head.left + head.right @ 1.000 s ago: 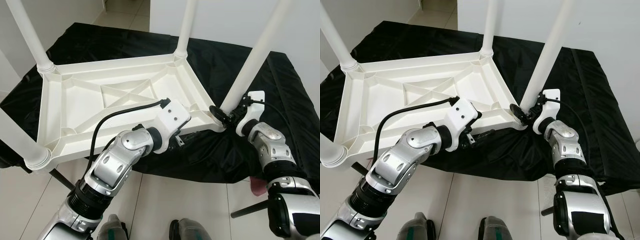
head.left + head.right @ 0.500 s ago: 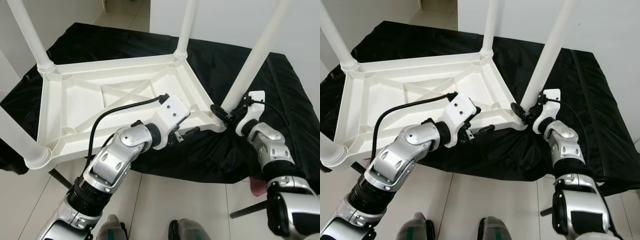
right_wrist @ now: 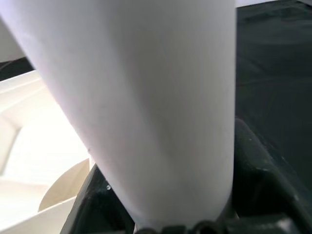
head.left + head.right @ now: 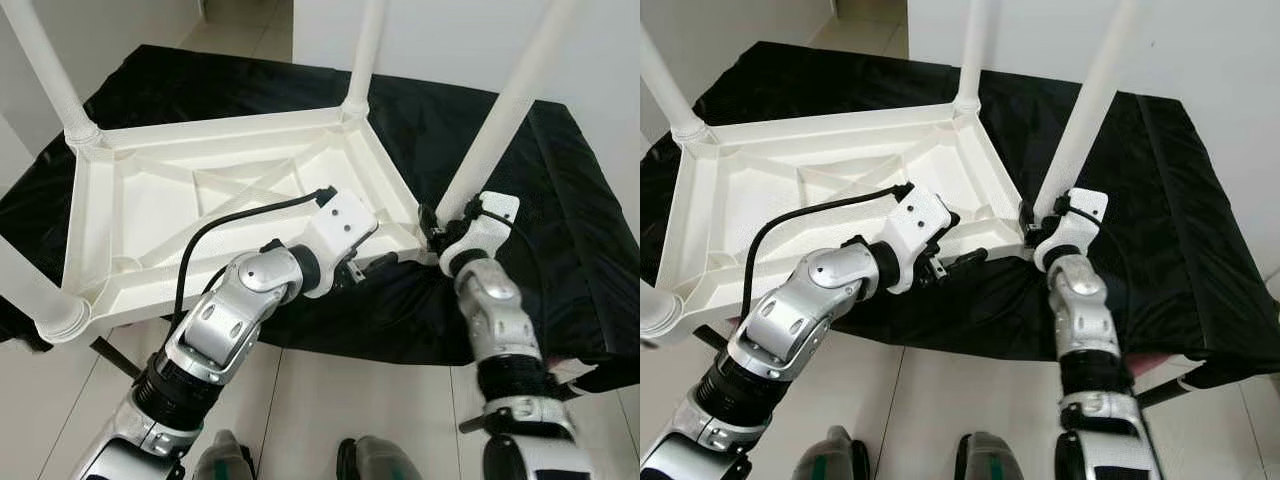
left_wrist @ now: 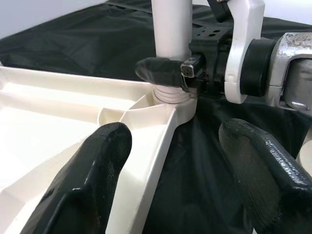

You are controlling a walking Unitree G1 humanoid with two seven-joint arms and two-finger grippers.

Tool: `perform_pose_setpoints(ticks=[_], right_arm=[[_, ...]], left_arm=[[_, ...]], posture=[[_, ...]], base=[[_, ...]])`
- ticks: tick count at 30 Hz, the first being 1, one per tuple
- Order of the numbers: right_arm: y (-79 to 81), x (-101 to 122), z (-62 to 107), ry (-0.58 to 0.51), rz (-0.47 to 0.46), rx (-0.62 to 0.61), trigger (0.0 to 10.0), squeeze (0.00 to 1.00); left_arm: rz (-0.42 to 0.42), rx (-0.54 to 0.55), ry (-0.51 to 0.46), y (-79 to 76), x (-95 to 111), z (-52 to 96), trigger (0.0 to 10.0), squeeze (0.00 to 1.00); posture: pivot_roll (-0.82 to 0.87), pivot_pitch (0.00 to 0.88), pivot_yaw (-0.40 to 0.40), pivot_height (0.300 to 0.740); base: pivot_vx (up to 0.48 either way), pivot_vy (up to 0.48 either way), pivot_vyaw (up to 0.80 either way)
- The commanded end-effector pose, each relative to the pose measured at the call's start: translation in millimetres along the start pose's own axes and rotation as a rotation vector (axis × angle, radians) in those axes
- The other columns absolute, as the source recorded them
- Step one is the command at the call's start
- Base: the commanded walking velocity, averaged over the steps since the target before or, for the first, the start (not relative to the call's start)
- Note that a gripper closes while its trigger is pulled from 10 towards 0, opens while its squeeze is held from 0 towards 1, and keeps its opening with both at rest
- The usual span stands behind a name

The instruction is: Building children table

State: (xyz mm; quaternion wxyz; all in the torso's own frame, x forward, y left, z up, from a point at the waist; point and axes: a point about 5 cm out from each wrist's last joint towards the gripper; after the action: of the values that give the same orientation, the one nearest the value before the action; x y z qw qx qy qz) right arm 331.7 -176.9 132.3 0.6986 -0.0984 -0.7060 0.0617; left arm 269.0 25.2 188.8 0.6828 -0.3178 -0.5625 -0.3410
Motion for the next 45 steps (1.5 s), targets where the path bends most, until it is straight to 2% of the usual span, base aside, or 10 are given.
perform_pose_setpoints(ticks=[1,7,16,17,27,28,29,30,35,45], right_arm=[[6.3,-14,3.2,0.083,-0.006,-0.048,10.0,0.00],[17.9,-5,-0.5,0.110,0.002,-0.193,10.0,0.00],[17.6,0,1.4,0.093,-0.043,-0.174,10.0,0.00],[15.8,2,1.6,0.078,-0.046,-0.164,10.0,1.00],[-7.9,8,-0.2,-0.033,-0.024,0.021,10.0,1.00],[-15.7,8,-3.2,-0.039,-0.009,0.060,10.0,0.36],[-15.7,8,-3.2,-0.039,-0.009,0.060,10.0,0.36],[-21.4,9,-5.3,-0.042,0.001,0.086,10.0,0.00],[-37.8,8,-17.6,-0.034,0.036,0.278,10.0,0.00],[-29.3,3,-26.1,-0.029,0.131,0.529,10.0,0.00]], left_arm=[[-0.005,-0.064,0.006,-5.1,0,-2.5,10.0,0.00],[0.001,-0.063,0.008,-5.5,-1,-3.6,10.0,0.00],[0.002,-0.047,0.004,-2.9,0,-2.0,10.0,0.00],[0.004,-0.046,0.003,-2.9,0,-2.2,10.0,0.00],[0.005,-0.041,0.003,-2.7,0,-0.6,10.0,0.00],[0.005,-0.041,0.004,-3.1,-1,-0.5,10.0,0.00],[0.005,-0.041,0.004,-3.1,-1,-0.5,10.0,0.00],[0.005,-0.041,0.005,-3.3,-1,-0.3,10.0,0.00],[0.007,-0.042,0.008,-4.0,-2,-0.4,10.0,0.00],[0.001,-0.048,0.010,-6.1,-1,-1.4,10.0,0.00]], posture=[[-0.10,0.024,-0.004,0.740],[-0.09,0.014,-0.008,0.740],[-0.09,0.014,-0.016,0.740],[-0.09,0.011,-0.016,0.740],[-0.08,0.016,-0.019,0.740],[-0.08,0.015,-0.021,0.740],[-0.08,0.015,-0.021,0.740],[-0.08,0.015,-0.021,0.740],[-0.08,0.015,-0.019,0.740],[-0.05,0.004,-0.028,0.740]], base=[[0.000,0.000,0.00],[0.000,0.000,0.00],[0.000,0.000,0.00],[0.000,0.000,0.00],[0.000,0.000,0.00],[0.000,0.000,0.00],[0.000,0.000,0.00],[0.000,0.000,0.00],[0.000,0.000,0.00],[0.000,0.000,0.00]])
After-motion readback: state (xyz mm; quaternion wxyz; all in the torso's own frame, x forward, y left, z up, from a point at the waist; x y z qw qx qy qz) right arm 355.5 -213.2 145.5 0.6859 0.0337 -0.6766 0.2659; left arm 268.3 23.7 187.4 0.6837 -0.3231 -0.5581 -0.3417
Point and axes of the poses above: a point about 5 cm out from each wrist's last joint towards the gripper, its own z axis pointing back from the gripper into the wrist, its own x axis along the axis of the wrist's last joint, y = z × x, and after that the axes turned 15 degrees about z, right-handed
